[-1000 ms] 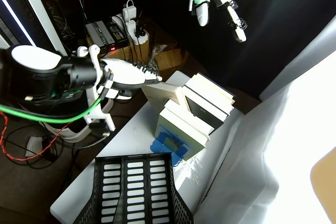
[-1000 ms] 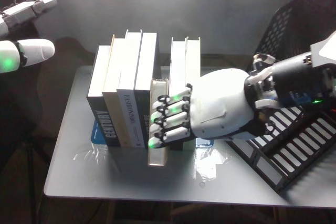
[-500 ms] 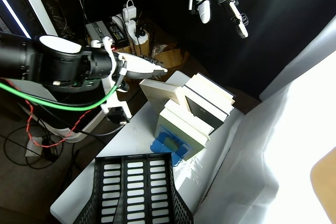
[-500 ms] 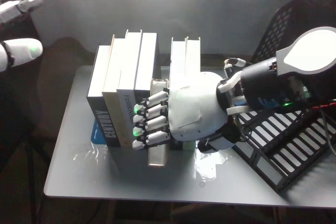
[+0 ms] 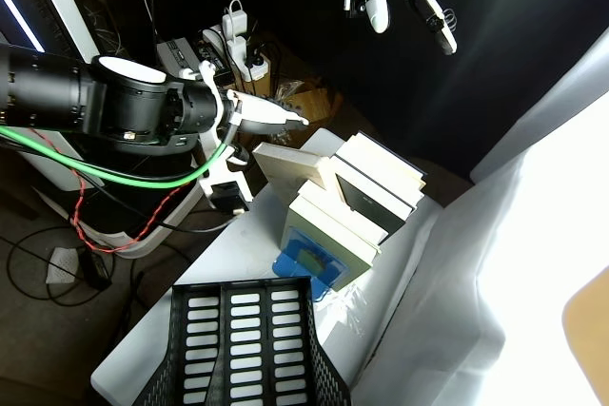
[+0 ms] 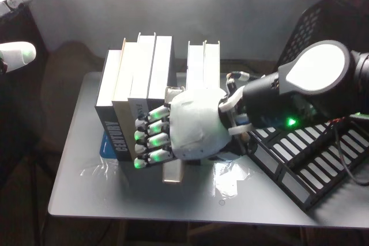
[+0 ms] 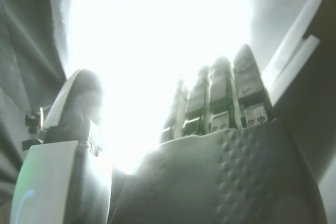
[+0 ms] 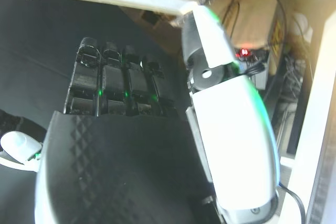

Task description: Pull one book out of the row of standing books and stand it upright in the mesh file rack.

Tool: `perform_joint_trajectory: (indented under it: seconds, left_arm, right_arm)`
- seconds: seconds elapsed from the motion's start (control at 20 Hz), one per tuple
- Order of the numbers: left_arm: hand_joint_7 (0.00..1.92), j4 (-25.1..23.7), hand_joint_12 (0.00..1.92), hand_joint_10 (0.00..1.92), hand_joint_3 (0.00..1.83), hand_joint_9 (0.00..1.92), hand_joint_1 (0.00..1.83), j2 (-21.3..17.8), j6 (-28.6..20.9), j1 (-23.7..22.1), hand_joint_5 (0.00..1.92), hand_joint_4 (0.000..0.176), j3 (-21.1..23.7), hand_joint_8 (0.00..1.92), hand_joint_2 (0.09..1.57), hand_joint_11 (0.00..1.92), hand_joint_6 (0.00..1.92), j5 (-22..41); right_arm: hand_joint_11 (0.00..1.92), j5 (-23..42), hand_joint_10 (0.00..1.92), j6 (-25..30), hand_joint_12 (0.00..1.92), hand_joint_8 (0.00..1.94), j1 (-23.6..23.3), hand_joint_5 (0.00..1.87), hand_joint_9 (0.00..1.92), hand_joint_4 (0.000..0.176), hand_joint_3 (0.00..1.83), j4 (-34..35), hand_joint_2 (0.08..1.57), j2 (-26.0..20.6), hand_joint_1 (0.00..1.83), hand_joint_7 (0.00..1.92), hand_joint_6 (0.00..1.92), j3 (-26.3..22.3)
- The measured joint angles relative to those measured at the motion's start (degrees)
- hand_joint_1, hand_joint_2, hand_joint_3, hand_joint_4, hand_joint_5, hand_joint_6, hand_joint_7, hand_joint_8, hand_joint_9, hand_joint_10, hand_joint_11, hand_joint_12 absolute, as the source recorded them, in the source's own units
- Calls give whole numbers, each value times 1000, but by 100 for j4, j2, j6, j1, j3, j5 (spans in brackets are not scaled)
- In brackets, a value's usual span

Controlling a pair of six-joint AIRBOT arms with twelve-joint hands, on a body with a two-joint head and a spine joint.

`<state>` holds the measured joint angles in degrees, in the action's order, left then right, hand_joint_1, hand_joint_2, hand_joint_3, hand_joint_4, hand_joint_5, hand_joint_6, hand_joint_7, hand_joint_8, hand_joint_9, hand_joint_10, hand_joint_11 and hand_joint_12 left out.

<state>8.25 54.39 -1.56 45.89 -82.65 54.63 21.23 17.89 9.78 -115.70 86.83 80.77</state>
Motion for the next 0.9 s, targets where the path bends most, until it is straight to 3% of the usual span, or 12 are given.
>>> perform_joint_trajectory:
  seconds: [0.25, 0.55, 0.65, 0.75, 0.9]
  left_arm:
    - [0, 50, 0, 0, 0, 0, 558, 2, 0, 0, 69, 38, -2, 0, 1316, 0, 15, 13]
    - [0, 61, 0, 0, 3, 0, 480, 15, -2, 7, 37, 66, -17, 0, 1326, 0, 2, 24]
    - [0, 46, 0, 0, 3, 0, 413, 59, 0, 7, 33, 81, -39, 0, 1327, 0, 1, 46]
    - [0, 2, 0, 0, 0, 0, 387, 72, 0, 4, 48, 82, -44, 0, 1313, 0, 7, 37]
    - [0, -35, 0, 0, 0, 0, 447, 85, -2, -63, 63, 66, -118, 0, 1300, 0, 11, 39]
  right_arm:
    - [0, -81, 0, 4, 0, 0, 129, 45, 0, 0, 0, -74, 1140, 131, 1215, 0, 14, 101]
    - [0, -295, 0, -7, 0, 0, 483, 45, 0, 0, 0, -107, 1138, 417, 1215, 0, 12, 365]
    - [0, -323, 0, 501, 0, 0, 525, 54, 0, 0, 0, -658, 1133, 590, 1216, 0, 15, 496]
    - [0, -308, 0, 914, 0, 0, 557, 53, 0, 0, 0, -1060, 1133, 660, 1215, 0, 14, 625]
    - [0, -389, 0, 1215, 0, 0, 684, 53, 0, 0, 0, -1379, 1132, 798, 1215, 0, 13, 822]
